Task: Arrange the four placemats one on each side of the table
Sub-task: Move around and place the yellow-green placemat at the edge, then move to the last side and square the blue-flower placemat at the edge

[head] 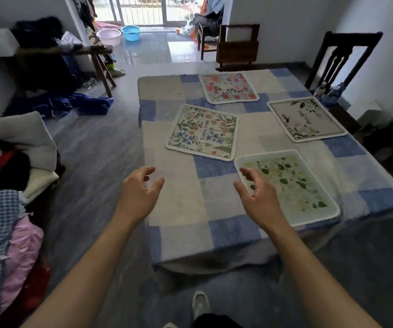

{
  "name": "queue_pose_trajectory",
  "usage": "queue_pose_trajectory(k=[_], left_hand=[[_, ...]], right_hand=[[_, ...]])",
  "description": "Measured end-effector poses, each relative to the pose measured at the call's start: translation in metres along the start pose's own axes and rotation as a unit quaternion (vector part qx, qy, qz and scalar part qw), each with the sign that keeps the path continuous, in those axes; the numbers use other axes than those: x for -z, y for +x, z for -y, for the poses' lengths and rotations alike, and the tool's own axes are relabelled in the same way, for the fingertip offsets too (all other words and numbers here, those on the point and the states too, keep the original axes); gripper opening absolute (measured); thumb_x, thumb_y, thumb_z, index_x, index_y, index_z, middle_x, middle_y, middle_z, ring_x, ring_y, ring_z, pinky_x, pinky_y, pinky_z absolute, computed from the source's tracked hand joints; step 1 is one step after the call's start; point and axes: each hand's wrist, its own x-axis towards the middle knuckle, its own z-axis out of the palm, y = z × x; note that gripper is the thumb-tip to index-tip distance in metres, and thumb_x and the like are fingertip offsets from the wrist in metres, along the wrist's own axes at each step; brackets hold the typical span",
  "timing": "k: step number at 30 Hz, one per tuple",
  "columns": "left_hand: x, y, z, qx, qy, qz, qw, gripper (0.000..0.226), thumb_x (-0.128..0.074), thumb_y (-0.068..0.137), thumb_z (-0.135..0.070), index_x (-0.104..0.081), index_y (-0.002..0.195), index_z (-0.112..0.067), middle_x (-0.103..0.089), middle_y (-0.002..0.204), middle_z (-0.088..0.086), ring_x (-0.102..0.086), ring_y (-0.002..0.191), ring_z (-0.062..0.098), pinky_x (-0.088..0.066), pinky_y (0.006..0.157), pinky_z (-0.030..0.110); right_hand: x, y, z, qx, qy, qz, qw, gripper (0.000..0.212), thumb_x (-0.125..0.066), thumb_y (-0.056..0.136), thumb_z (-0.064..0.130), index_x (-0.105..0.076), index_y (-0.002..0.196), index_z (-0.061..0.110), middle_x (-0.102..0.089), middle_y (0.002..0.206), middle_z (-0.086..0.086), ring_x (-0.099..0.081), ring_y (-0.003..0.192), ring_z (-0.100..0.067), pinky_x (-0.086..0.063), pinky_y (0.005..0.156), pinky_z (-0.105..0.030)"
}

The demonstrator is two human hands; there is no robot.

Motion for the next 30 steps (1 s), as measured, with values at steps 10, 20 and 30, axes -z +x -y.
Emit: queue_pose_trajectory(k=[10, 20, 30], left_hand=[[0.041, 0.057, 0.051, -0.007, 0.000, 0.032, 0.999, 0.046, -0.071, 0.085, -0.032, -0.061, 0.124, -0.011, -0.065, 0.125, 0.006, -0.063, 0.104, 0.017, -0.052, 0.088, 0.033], [0.098, 0.198, 0.120, -0.034, -0.101, 0.135, 0.985, 0.040, -0.065, 0.087, -0.044, -0.060, 0.122, -0.025, -0.065, 0.113, -0.011, -0.061, 0.096, -0.004, -0.051, 0.076, 0.020], [0.121, 0.326, 0.120, 0.006, -0.274, 0.198, 0.941, 0.010, -0.059, 0.094, -0.027, -0.067, 0.097, -0.023, -0.071, 0.087, 0.002, -0.068, 0.083, 0.019, -0.058, 0.069, 0.032]], right_hand=[[-0.075, 0.039, 0.038, -0.017, 0.079, -0.031, 0.996, 0.043, -0.058, 0.094, 0.032, -0.052, 0.135, 0.019, -0.062, 0.123, -0.002, -0.060, 0.110, -0.015, -0.052, 0.093, -0.038], [-0.179, 0.092, 0.106, -0.118, 0.145, -0.089, 0.978, 0.027, -0.060, 0.095, 0.032, -0.055, 0.121, 0.034, -0.063, 0.114, 0.010, -0.060, 0.103, 0.002, -0.046, 0.083, -0.018], [-0.218, 0.151, 0.167, -0.152, 0.187, -0.185, 0.953, 0.026, -0.060, 0.094, 0.035, -0.059, 0.119, 0.029, -0.066, 0.114, 0.011, -0.061, 0.100, 0.006, -0.048, 0.081, -0.011]])
